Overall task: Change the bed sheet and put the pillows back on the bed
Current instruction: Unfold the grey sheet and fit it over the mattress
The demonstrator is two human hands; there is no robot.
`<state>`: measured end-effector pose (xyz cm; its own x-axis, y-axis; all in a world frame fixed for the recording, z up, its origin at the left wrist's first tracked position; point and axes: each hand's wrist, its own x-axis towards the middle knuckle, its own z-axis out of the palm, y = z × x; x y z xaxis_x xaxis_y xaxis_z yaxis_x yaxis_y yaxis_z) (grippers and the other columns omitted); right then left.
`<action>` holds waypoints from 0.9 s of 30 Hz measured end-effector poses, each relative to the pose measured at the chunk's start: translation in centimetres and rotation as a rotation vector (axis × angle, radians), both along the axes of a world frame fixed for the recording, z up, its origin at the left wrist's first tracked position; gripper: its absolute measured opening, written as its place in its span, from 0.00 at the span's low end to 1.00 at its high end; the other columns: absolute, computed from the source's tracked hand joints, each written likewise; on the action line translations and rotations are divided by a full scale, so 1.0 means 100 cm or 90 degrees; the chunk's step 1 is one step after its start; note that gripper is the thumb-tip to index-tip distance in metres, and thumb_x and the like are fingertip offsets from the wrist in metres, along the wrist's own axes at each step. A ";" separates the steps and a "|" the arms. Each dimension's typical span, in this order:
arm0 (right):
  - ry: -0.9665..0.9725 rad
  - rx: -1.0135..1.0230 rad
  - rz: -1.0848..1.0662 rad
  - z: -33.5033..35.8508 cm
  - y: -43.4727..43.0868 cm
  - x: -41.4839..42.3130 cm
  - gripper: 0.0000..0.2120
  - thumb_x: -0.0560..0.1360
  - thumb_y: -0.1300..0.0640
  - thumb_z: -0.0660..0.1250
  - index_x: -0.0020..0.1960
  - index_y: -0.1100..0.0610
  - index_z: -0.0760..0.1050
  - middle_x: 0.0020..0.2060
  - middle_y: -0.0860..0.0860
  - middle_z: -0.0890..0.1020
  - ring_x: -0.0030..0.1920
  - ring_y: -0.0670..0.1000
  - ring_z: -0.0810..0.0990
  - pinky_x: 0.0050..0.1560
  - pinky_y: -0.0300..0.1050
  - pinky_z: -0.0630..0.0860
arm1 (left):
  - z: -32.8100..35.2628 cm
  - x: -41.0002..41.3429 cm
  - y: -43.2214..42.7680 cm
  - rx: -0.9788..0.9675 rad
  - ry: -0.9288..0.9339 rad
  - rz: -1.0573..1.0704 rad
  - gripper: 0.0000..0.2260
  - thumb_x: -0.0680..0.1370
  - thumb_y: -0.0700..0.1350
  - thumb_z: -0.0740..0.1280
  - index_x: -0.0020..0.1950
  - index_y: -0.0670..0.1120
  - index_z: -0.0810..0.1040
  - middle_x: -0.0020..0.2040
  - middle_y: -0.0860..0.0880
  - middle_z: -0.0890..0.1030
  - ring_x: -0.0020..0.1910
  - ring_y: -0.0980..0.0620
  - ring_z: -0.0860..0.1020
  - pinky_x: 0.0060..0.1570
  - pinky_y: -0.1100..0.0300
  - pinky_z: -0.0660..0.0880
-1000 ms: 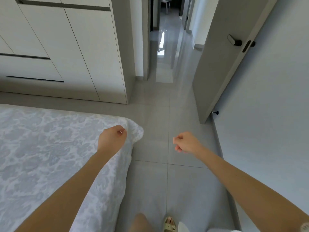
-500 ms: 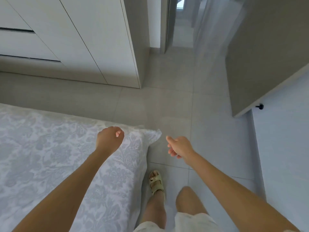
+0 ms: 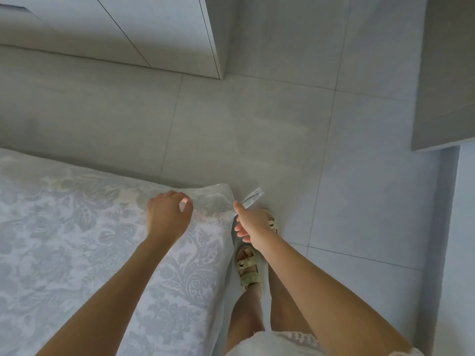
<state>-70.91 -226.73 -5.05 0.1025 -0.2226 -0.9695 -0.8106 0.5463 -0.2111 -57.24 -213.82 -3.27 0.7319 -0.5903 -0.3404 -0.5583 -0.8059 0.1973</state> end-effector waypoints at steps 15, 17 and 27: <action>0.003 -0.128 0.075 -0.088 -0.014 0.008 0.19 0.70 0.65 0.60 0.22 0.55 0.60 0.22 0.55 0.71 0.28 0.54 0.70 0.33 0.46 0.63 | -0.077 0.062 -0.016 0.252 0.099 -0.144 0.08 0.78 0.47 0.62 0.47 0.50 0.81 0.49 0.53 0.80 0.52 0.50 0.74 0.53 0.55 0.57; -0.018 -0.170 0.103 -0.089 -0.014 0.007 0.20 0.70 0.64 0.60 0.23 0.54 0.57 0.25 0.57 0.68 0.29 0.53 0.67 0.33 0.47 0.60 | -0.080 0.063 -0.015 0.225 0.091 -0.206 0.10 0.79 0.46 0.60 0.47 0.47 0.81 0.48 0.51 0.80 0.51 0.48 0.74 0.54 0.54 0.57; -0.122 -0.392 0.091 -0.061 -0.017 0.000 0.25 0.74 0.64 0.62 0.25 0.54 0.53 0.20 0.47 0.56 0.24 0.47 0.54 0.28 0.42 0.54 | -0.058 0.062 -0.022 -0.079 -0.030 -0.184 0.07 0.72 0.31 0.60 0.37 0.41 0.73 0.35 0.45 0.75 0.38 0.45 0.72 0.46 0.62 0.54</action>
<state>-70.89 -228.41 -11.12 0.3297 -0.7018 -0.6315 -0.7834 0.1700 -0.5979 -51.05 -216.04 -9.09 0.5410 -0.8110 -0.2228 -0.7714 -0.5840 0.2528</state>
